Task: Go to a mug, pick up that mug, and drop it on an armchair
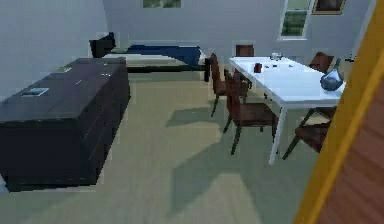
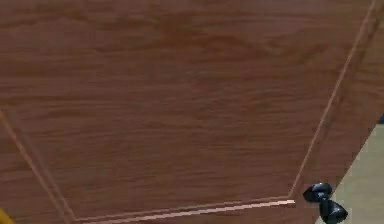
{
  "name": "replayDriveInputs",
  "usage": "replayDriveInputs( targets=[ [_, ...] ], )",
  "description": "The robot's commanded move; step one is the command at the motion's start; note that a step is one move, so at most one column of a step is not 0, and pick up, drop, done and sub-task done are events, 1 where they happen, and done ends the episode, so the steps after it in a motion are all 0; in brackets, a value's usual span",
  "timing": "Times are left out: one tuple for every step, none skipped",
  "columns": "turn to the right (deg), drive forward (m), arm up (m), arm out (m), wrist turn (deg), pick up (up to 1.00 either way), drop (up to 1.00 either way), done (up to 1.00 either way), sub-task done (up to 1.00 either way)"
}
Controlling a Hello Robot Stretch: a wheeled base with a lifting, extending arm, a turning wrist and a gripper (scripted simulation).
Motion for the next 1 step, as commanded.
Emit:
replayDriveInputs(
  targets=[
    [0.0,1.00,0.00,0.00,0.0,0.00,0.00,0.00,0.00]
  ],
)
